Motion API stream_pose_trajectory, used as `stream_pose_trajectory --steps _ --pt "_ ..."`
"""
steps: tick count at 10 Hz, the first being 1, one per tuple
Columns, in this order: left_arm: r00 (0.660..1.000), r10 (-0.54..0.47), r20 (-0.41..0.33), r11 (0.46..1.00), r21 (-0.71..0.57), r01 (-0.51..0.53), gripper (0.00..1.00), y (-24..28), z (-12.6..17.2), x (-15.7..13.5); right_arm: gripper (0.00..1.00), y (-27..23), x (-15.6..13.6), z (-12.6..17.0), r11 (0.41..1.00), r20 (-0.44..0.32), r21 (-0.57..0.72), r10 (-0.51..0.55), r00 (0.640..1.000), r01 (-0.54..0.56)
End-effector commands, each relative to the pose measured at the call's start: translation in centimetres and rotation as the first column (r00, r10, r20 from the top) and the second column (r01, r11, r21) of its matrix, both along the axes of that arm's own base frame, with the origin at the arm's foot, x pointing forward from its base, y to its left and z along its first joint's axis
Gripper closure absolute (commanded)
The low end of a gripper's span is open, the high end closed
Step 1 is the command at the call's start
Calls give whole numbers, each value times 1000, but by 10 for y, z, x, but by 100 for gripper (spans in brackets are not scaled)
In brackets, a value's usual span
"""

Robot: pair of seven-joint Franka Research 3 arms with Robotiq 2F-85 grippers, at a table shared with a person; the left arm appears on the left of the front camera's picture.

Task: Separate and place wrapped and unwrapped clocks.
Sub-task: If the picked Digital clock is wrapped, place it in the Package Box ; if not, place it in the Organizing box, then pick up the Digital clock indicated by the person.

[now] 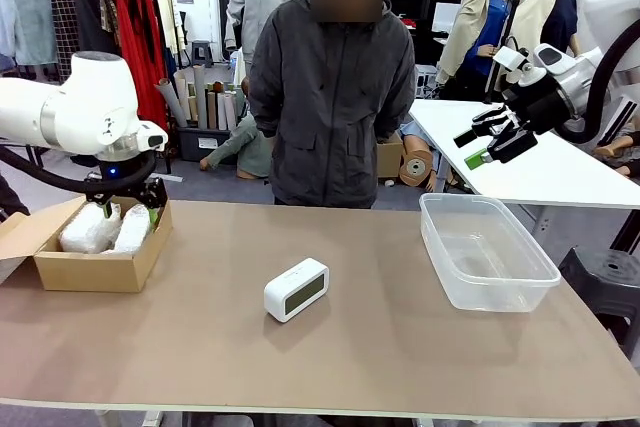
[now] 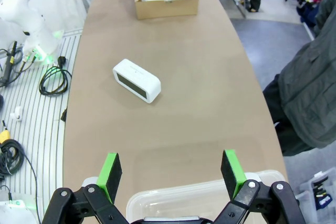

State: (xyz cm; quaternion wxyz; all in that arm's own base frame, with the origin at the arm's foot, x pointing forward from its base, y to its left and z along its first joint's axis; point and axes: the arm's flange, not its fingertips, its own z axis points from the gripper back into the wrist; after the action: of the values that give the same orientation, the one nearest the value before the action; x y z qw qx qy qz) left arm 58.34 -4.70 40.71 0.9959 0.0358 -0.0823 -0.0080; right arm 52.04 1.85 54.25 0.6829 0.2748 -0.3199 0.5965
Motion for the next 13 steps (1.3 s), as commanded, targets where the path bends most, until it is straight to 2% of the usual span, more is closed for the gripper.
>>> stream_pose_trajectory --steps 1,13 --pt "1000 14 -5 999 -29 -14 0 -1 15 0 0 0 -1 1 1000 4 -1 -1 1000 1" --pt "1000 5 4 1000 -6 -5 0 -1 10 1 0 0 -1 1 1000 4 -1 -1 1000 1"
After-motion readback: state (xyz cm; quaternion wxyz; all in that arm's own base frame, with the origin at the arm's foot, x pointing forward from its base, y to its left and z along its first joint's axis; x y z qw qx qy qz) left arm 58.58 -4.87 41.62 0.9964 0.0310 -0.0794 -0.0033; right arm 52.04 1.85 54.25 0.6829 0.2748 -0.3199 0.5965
